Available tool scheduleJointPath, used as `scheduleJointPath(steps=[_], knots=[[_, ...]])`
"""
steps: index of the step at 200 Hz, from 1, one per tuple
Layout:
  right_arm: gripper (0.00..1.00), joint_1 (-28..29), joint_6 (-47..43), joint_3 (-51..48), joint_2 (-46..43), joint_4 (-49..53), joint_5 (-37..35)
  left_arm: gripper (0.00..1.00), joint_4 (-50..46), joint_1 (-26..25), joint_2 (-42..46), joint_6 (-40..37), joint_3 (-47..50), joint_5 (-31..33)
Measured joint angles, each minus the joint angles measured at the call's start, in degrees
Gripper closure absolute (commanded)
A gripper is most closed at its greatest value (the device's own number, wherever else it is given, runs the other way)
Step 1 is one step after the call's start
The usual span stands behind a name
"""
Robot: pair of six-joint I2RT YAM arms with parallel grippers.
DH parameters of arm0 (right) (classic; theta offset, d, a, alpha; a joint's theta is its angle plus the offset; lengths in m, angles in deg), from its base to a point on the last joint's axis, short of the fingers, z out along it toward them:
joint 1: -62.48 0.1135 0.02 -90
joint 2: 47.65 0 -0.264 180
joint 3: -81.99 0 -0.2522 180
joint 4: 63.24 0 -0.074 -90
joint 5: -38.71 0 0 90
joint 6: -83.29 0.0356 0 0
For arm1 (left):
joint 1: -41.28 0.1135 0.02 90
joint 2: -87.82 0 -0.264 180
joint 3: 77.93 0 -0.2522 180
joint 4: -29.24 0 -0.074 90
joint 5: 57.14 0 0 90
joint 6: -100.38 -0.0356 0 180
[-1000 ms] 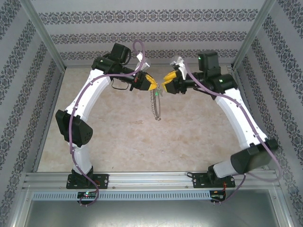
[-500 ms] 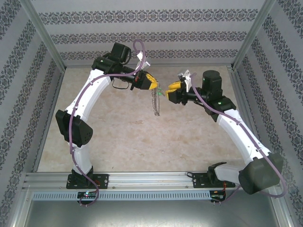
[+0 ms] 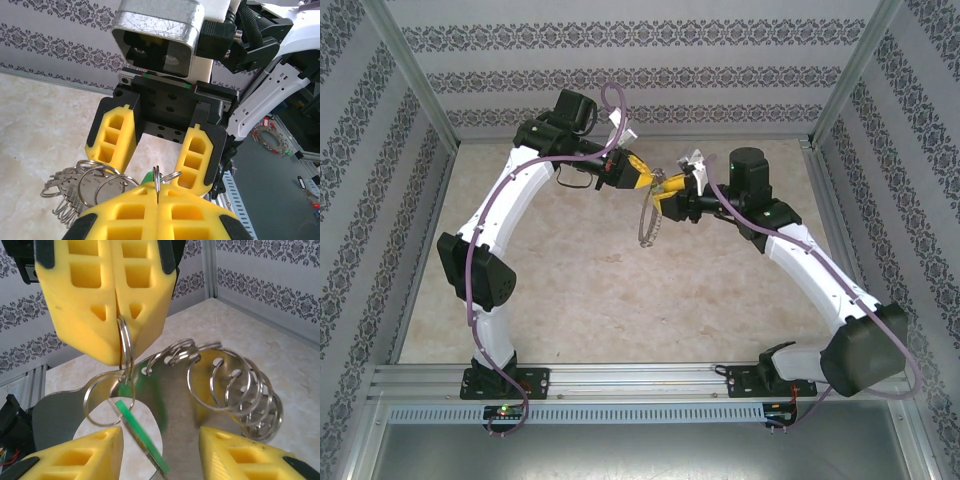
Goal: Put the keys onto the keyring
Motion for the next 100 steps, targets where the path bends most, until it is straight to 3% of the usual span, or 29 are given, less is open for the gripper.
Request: scheduleJointPath(steps=[55, 100], knots=[[1.0, 0.2, 0.3, 0.7, 0.6, -0.3, 1.9, 1.0, 0.3, 0.0, 0.0, 0.3, 0.0, 0.0], [1.0, 1.4, 0.2, 0.7, 0.6, 0.2, 2.3, 1.0, 0.6, 0.0, 0.0, 0.9, 0.0, 0.0]])
